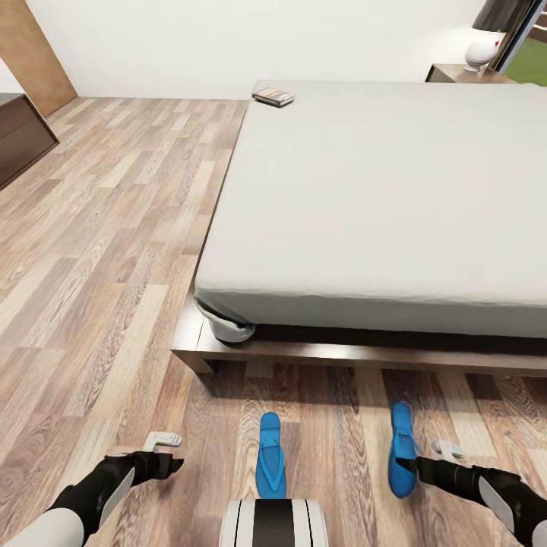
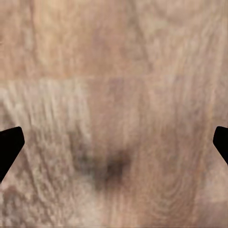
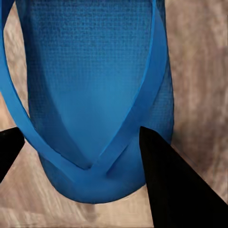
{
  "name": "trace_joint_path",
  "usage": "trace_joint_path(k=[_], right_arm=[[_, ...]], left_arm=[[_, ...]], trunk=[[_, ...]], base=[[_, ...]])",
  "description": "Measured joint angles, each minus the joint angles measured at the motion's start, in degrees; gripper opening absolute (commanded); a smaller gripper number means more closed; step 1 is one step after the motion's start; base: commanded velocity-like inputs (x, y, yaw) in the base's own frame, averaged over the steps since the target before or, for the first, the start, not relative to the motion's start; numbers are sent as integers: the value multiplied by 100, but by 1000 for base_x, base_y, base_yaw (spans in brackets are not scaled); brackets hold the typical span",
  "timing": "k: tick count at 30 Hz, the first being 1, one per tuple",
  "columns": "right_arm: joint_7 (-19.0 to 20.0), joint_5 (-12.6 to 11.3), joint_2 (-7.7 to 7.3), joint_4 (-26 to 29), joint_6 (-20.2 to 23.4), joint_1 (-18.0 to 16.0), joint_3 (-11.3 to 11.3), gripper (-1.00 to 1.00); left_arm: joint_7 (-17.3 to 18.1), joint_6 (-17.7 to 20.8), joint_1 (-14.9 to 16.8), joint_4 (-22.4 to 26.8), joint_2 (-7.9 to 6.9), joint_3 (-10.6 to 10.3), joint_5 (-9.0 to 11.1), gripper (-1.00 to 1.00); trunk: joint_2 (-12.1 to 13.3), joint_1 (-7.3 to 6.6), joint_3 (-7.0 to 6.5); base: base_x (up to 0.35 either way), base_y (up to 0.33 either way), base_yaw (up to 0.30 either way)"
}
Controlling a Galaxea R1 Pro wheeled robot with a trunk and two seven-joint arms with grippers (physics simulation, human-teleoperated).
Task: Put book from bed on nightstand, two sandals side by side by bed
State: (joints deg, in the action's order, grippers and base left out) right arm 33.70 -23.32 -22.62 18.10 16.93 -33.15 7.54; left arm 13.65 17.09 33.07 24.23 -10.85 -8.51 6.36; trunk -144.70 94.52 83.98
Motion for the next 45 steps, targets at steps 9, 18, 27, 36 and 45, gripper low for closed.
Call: trace_joint_path(k=[9,18,27,36,45], right_arm=[[-1120,38,2,977,1040,3,73,-100],[-1881,337,2,937,1514,4,70,-100],[-2203,427,1,939,1708,3,61,-100],[-2997,448,6,938,1709,3,59,-100],[-3331,423,37,939,1704,2,66,-100]], left_arm=[[26,-1382,-72,-870,-56,40,768,100],[26,-1477,-74,-950,-37,38,799,100],[26,-1478,-73,-953,-26,38,799,100],[26,-1603,-74,-958,-18,40,807,100],[25,-1652,-75,-1085,-18,44,800,100]], trunk=[[0,0,0],[0,0,1],[0,0,0],[0,0,1],[0,0,0]], base=[[0,227,0],[0,283,0],[0,68,0],[0,1,0],[0,92,0]])
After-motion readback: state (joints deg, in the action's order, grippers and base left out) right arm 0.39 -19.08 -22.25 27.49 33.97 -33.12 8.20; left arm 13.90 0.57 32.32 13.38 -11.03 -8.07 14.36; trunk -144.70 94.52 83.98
